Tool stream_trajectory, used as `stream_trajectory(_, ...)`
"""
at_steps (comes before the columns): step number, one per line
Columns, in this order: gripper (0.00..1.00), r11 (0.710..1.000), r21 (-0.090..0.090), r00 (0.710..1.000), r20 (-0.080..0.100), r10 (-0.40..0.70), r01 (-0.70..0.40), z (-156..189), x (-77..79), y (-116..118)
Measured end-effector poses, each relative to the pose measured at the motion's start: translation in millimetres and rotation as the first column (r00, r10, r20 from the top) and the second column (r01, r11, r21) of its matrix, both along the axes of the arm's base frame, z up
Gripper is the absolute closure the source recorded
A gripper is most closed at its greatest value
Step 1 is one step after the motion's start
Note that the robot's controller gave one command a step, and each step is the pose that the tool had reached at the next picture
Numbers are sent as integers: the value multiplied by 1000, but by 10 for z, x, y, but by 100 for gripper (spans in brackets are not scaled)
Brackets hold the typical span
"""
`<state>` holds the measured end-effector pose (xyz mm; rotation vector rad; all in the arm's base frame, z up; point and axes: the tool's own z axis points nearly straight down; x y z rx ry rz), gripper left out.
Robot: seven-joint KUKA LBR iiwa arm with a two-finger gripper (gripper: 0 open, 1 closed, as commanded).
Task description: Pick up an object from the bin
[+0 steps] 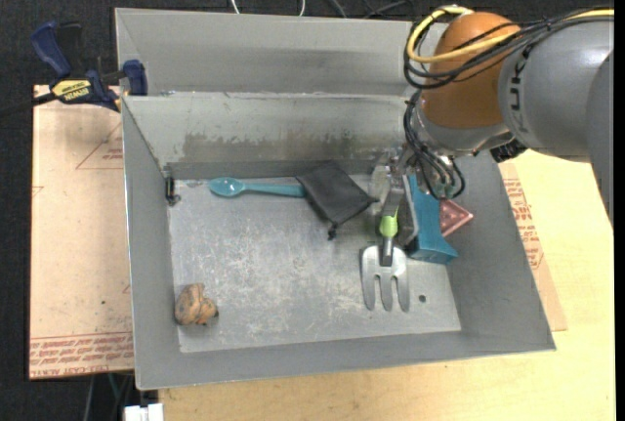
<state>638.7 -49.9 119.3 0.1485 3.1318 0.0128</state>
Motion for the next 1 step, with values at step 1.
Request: stream_trajectory(1,100,1000,-1,1000,11,0,0,425,28,-6)
